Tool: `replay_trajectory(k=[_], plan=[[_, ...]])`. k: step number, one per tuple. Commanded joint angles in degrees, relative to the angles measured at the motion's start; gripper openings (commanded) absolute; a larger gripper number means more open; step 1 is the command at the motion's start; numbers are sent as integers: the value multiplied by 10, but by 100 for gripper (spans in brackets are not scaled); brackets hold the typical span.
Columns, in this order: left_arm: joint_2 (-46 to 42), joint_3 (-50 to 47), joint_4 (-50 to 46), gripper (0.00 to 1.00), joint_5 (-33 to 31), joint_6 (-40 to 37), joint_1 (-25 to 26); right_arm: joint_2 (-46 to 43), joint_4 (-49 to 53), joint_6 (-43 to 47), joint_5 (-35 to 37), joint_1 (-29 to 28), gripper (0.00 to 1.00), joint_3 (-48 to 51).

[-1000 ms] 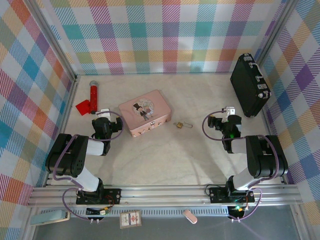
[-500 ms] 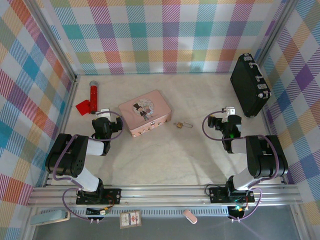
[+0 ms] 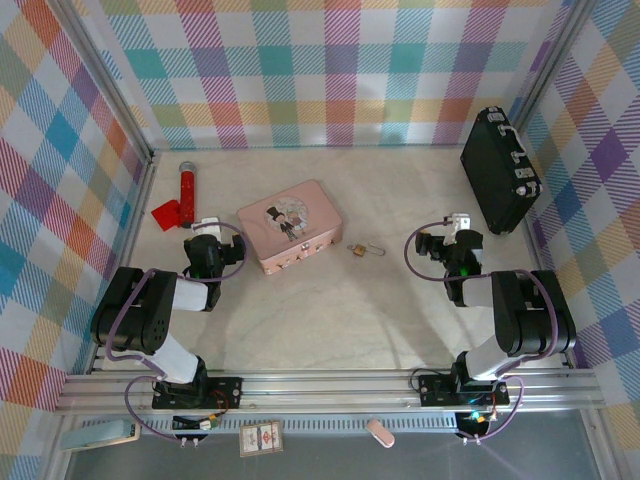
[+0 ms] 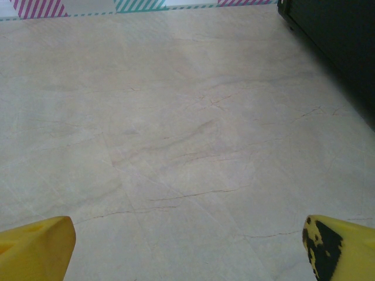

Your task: Unlock the padlock with the key

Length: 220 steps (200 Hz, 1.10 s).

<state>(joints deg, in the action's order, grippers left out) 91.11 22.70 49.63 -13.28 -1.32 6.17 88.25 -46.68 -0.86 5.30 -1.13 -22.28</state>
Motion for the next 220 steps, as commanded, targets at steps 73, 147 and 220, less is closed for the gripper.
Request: replay_trajectory(k=[73,147,220], plan=[[-7,3,8,100,6,4,-4,-5,-15,-7,-9,-2,99,-8],[-7,3,8,100,6,4,-5,-5,-15,-6,-8,-2,99,-8],[-7,3,8,100,5,3,-5,-3,-5,-9,-12,0,99,-14]])
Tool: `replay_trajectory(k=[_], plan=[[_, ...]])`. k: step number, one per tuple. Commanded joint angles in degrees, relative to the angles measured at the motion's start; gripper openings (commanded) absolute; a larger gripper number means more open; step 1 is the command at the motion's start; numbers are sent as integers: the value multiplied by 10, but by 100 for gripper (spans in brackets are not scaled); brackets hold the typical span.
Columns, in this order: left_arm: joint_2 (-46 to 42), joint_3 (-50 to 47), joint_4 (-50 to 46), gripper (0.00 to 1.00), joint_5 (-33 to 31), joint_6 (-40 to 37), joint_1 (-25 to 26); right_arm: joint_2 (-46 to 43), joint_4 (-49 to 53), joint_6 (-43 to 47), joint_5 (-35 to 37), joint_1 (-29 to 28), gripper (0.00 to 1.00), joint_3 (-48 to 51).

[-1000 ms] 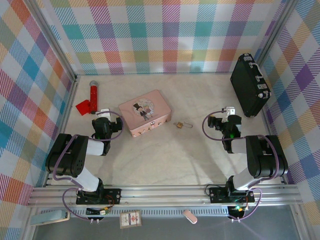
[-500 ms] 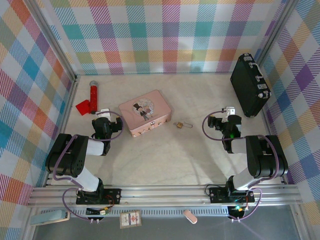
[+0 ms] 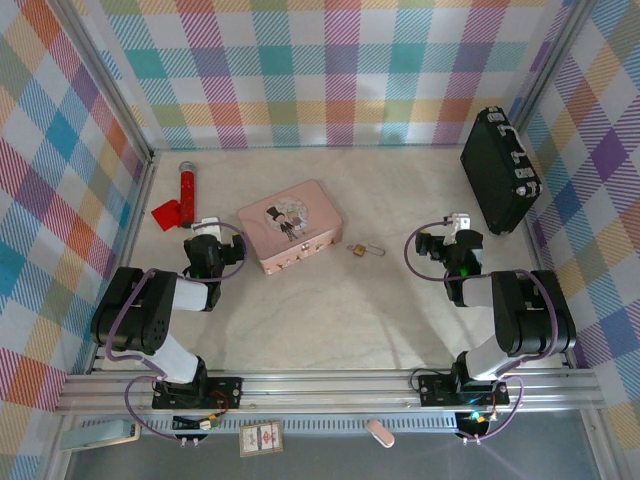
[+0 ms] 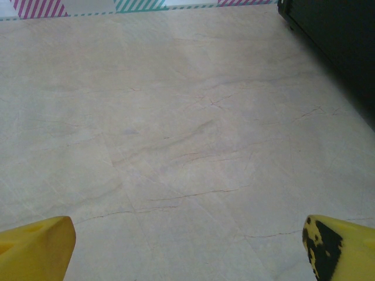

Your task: Unlock the padlock with the key

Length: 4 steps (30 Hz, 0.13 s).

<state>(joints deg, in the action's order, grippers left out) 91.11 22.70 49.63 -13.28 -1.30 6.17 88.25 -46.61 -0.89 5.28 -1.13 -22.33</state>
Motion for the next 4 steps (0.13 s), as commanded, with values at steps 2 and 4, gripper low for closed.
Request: replay_trajectory(k=[2,4], plan=[[-7,3,8,100,5,3,-5,-4,-6,-9,-11,0,99,-14],[-7,3,8,100,5,3,-5,-5,-12,-7,-11,-1,99,-10]])
